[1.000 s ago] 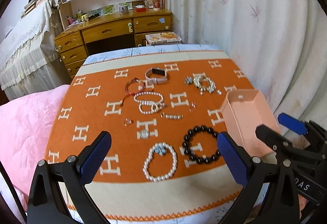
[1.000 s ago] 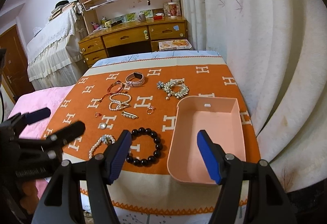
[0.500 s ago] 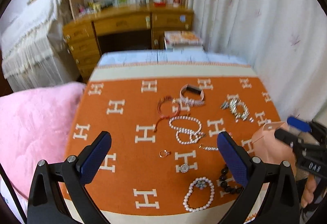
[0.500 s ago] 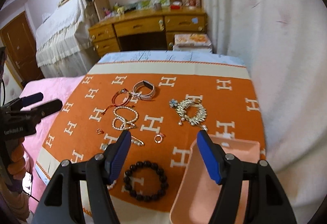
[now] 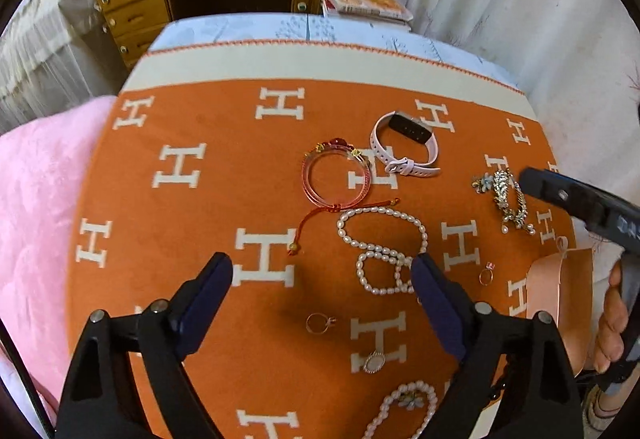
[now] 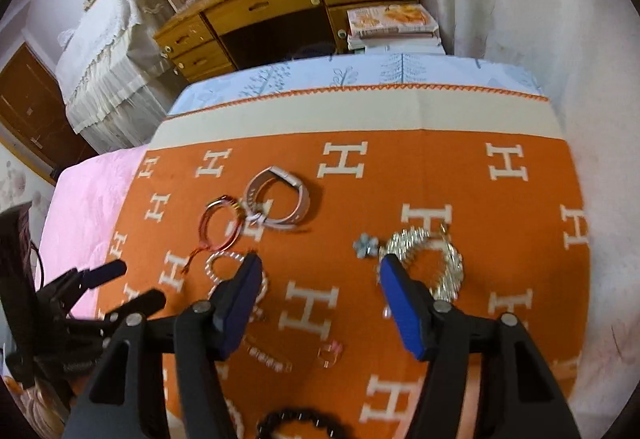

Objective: Organize jewelry
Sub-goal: 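Move the left tool toward the pearl necklace while the right tool approaches the blue flower brooch, then grasp the pearl necklace with the left tool while the right tool grasps the blue flower brooch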

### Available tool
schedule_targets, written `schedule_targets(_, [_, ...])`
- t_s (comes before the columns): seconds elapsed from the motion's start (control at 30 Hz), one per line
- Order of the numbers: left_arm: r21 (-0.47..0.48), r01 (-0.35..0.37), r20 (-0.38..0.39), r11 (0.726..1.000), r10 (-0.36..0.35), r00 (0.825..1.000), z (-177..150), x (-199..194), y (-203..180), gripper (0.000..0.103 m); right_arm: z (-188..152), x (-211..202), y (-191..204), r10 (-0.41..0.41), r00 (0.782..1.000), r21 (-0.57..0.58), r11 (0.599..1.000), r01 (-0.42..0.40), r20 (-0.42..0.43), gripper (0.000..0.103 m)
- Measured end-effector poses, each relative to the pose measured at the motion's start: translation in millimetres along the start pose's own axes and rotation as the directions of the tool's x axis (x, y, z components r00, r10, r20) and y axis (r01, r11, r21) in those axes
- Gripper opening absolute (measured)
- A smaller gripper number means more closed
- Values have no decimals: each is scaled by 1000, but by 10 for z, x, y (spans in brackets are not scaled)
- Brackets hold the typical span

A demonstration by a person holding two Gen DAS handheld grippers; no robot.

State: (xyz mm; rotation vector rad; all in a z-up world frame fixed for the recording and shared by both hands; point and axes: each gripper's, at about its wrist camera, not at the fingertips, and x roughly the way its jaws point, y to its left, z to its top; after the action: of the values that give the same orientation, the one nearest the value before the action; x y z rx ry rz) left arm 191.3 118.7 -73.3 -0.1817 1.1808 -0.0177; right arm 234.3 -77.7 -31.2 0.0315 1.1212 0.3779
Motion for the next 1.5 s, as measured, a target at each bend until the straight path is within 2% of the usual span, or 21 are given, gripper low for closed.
schedule_targets(0.1, [-18,31,-35,999,-31,999,27,99,-4,88,110,222,-59,-33,998,1,999,33,-44,54])
schedule_targets(0.13, [-27,39,-48,999,-40,998,33,129,3,83,132,295,-79,-33,998,-3,999,33,-60,51])
schedule_targets(0.23, [-43,57,-92,997,-61,994,70,236,-1,72,172,471,-115,-28,994,-40,999,24,-102,50])
schedule_targets(0.47, [-50,58,-130,997,-64,989,115,413,-53,70,168,687,-77,-85,986,-168,984,60,-141,48])
schedule_targets(0.6, [-54,59,-147,997,-66,987,146,475,-83,68,105,744,-27,-137,982,-240,965,102,-133,36])
schedule_targets(0.67, [-57,54,-157,997,-62,986,166,513,-108,68,78,727,-12,-171,979,-261,956,138,-109,20])
schedule_targets(0.9, [-25,70,-195,997,-73,978,128,534,-305,66,-23,471,-102,-56,996,-170,984,44,-68,20])
schedule_targets(0.97, [3,62,-201,998,-60,978,98,515,-384,59,-78,328,-148,-27,999,-130,991,21,-41,20])
schedule_targets(1.03, [24,55,-212,998,-49,976,60,512,-464,47,-154,148,-190,4,1000,-87,996,-4,-6,20])
schedule_targets(1.07, [37,49,-221,998,-40,974,49,521,-510,46,-180,64,-214,18,1000,-71,997,-18,9,20])
schedule_targets(1.13, [53,41,-231,998,-28,973,10,518,-570,42,-266,-119,-258,45,998,-41,998,-43,48,20])
schedule_targets(1.37, [100,20,-242,995,5,970,-41,548,-782,39,-599,-608,-318,109,983,-15,994,-108,149,20])
schedule_targets(1.5, [112,4,-261,994,26,965,-43,684,-951,30,-754,-730,-343,146,972,4,989,-149,182,20])
